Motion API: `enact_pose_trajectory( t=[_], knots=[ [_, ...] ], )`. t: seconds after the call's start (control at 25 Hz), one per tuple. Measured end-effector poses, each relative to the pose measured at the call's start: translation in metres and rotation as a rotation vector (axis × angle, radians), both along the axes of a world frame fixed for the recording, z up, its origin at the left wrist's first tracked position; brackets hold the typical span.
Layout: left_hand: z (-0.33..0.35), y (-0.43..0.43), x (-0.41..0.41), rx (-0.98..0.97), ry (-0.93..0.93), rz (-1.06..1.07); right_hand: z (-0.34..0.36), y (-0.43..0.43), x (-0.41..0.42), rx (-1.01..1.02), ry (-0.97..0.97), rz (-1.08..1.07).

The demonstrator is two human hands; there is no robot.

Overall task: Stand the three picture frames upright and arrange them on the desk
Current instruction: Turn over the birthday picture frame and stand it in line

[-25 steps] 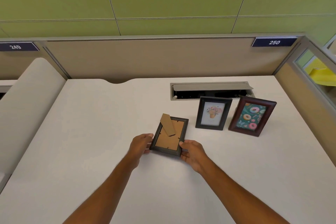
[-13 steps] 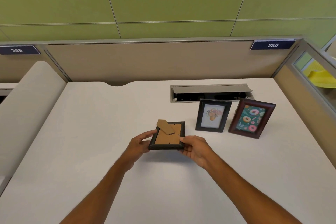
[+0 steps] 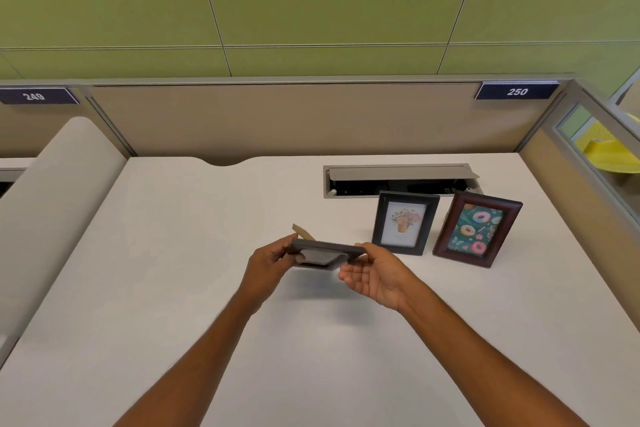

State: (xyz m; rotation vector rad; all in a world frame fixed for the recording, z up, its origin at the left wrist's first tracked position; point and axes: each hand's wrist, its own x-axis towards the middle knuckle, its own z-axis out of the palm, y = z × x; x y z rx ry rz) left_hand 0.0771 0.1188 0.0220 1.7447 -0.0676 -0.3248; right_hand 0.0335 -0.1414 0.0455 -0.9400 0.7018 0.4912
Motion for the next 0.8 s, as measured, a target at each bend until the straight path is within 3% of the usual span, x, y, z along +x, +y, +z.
enact_pose_trajectory(
  t=[0.16,0.4,0.6,0.8],
  knots=[
    [0.002,-0.004,0.001,-0.161,0.107,0.099,0.003,-0.007,0.006,-0.137,-0.04,0.107],
    [-0.007,-0.007,0.009,-0.249,0.192,0.154,0.0,0.004,0.017,-0.453,-0.086,0.166],
    [-0.006,-0.011,0.018,-0.278,0.299,0.178,-0.001,0.017,0.031,-0.412,-0.18,0.228],
    [-0.004,-0.014,0.03,-0.175,0.344,0.148,-0.003,0.023,0.05,-0.373,-0.198,0.256]
  ],
)
